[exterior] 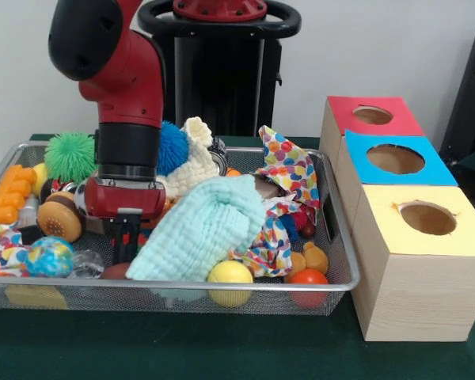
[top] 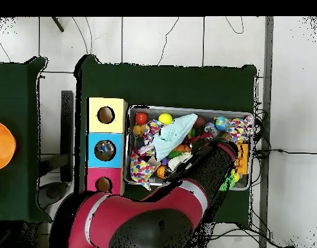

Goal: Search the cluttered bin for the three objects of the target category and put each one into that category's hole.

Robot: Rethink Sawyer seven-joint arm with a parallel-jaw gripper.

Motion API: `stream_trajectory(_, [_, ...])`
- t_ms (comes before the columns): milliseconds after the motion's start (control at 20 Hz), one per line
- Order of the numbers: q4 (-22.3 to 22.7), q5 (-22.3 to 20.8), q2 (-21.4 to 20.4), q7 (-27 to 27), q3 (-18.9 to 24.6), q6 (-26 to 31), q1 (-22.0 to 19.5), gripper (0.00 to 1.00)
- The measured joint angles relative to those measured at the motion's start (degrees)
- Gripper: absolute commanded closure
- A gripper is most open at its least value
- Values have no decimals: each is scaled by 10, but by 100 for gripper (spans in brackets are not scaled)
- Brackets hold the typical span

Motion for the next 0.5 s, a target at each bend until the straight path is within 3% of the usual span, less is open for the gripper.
stream_trajectory(500, [0, 38, 17, 0, -32, 0, 17, 100])
